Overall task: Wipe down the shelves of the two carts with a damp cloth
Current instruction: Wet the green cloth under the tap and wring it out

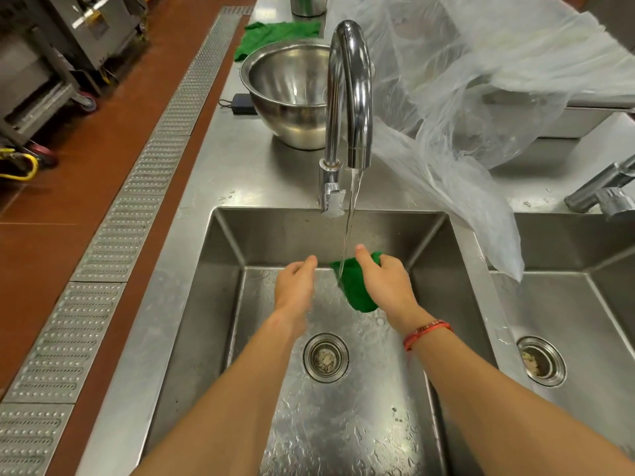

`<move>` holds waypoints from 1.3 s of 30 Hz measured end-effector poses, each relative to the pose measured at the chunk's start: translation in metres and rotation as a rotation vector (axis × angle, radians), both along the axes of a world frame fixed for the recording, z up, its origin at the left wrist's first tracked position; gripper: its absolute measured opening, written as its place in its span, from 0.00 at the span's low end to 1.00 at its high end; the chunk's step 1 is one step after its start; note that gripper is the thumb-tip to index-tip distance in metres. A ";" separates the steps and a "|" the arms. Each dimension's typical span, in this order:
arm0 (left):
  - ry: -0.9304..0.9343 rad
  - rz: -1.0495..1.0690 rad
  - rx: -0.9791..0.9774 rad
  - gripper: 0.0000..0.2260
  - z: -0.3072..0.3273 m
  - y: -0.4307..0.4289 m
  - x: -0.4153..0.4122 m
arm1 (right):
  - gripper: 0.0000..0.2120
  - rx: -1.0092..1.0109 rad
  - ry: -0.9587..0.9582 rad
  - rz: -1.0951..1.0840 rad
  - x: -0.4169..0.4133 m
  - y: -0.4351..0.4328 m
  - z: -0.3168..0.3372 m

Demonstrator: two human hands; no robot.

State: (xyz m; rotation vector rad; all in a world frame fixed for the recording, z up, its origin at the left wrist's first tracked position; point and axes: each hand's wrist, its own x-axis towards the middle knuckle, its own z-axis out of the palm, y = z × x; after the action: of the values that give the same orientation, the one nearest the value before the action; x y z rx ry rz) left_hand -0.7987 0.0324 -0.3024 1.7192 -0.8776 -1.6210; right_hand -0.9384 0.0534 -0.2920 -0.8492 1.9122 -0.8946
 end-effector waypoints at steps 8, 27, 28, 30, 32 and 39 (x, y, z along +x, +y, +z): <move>0.286 0.004 0.076 0.19 0.005 0.004 -0.014 | 0.23 0.007 -0.164 0.043 0.009 -0.004 0.007; 0.490 0.060 0.097 0.17 0.003 -0.006 0.007 | 0.24 0.294 -0.518 0.046 0.007 -0.004 0.002; 0.483 0.062 0.101 0.17 0.002 -0.006 0.007 | 0.23 0.282 -0.547 0.022 0.009 -0.006 0.000; 0.460 0.067 0.107 0.16 0.000 -0.008 0.009 | 0.21 0.262 -0.630 -0.014 0.010 -0.008 0.000; 0.436 0.054 0.114 0.14 -0.002 -0.011 0.013 | 0.20 0.244 -0.644 -0.016 0.009 -0.009 -0.001; 0.350 -0.011 0.196 0.22 -0.011 -0.006 -0.012 | 0.19 -0.017 -0.240 0.094 0.030 -0.006 0.004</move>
State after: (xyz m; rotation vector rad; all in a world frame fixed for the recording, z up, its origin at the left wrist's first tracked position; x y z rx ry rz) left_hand -0.8106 0.0262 -0.3132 1.4880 -0.5751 -1.9918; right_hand -0.9085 0.0470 -0.2880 -0.7971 1.6473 -0.9137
